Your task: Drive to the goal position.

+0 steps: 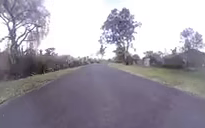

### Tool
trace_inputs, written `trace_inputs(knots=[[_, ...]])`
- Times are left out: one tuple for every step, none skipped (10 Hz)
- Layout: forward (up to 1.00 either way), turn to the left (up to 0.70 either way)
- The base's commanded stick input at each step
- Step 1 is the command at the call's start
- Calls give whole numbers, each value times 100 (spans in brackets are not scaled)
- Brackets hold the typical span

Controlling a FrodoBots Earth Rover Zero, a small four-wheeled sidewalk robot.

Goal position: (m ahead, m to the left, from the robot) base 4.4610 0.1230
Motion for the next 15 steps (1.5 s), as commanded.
trace_inputs(knots=[[85, 0], [85, 0], [85, 0], [85, 0], [85, 0], [85, 0], [85, 0], [85, 0], [85, 0], [85, 0], [85, 0], [85, 0], [85, 0], [85, 0], [85, 0]])
